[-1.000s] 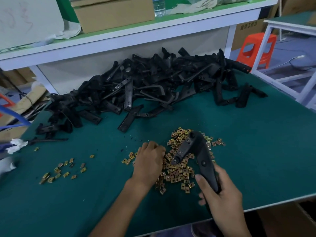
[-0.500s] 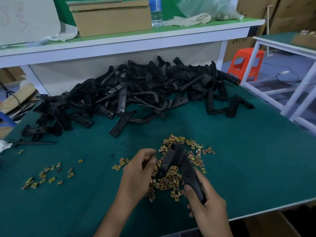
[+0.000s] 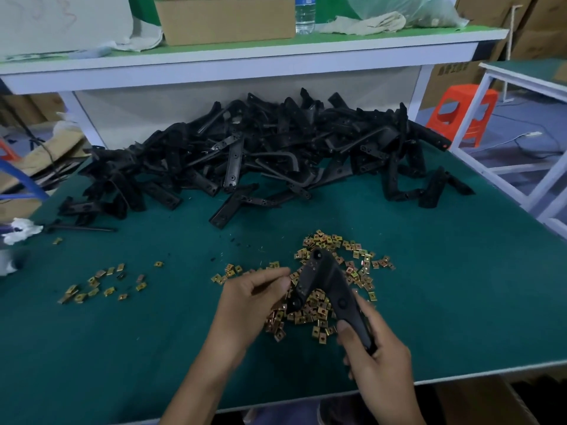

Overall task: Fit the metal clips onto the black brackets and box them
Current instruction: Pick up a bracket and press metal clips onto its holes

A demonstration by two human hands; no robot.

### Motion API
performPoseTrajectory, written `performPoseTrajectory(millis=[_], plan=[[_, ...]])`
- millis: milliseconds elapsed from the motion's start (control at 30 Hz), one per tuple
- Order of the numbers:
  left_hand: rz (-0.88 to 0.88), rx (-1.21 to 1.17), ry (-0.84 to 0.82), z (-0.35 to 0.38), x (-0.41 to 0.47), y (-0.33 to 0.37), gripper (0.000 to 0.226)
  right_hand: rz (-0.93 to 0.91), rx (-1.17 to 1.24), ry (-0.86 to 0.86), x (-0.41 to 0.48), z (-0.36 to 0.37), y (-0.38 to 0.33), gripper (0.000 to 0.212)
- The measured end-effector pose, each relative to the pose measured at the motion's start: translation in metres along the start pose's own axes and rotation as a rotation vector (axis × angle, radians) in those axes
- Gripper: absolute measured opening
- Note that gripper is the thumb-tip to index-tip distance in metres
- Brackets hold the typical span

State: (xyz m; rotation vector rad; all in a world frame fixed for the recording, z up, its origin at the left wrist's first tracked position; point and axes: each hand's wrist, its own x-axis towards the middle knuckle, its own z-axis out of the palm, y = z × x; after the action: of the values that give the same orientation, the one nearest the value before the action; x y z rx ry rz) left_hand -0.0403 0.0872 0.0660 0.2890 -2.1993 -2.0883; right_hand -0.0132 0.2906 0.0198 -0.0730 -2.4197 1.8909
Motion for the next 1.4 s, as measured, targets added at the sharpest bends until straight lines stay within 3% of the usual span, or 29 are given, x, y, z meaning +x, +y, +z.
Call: performPoseTrajectory(millis=[233, 467, 733, 1100, 1333, 1400], plan=[[-0.051, -0.102, -0.038, -0.001, -0.006, 0.003, 0.028, -0.016, -0.037, -0.019, -0.001, -0.002, -0.005, 0.056], [-0.048, -0.015, -0.033, 0.001, -0.006, 0.002, 0.034, -0.025, -0.034, -0.031, -0.002, -0.002, -0.006, 0.055], [-0.092, -0.042, -0.045, 0.001, -0.005, -0.004, 0.024, -0.006, -0.004, -0.015, -0.001, -0.001, -0.009, 0.050], [-0.176, 0.039, -0.097, -0.001, -0.006, -0.003, 0.007, -0.084, -0.211, -0.026, -0.004, 0.001, -0.007, 0.054], [-0.114, 0.068, -0.057, 0.008, -0.013, -0.008, 0.020, -0.018, -0.147, 0.035, -0.005, 0.005, -0.003, 0.052], [0.003, 0.270, 0.022, 0.003, -0.003, -0.012, 0.016, 0.015, -0.104, 0.064, -0.006, 0.005, -0.002, 0.049]])
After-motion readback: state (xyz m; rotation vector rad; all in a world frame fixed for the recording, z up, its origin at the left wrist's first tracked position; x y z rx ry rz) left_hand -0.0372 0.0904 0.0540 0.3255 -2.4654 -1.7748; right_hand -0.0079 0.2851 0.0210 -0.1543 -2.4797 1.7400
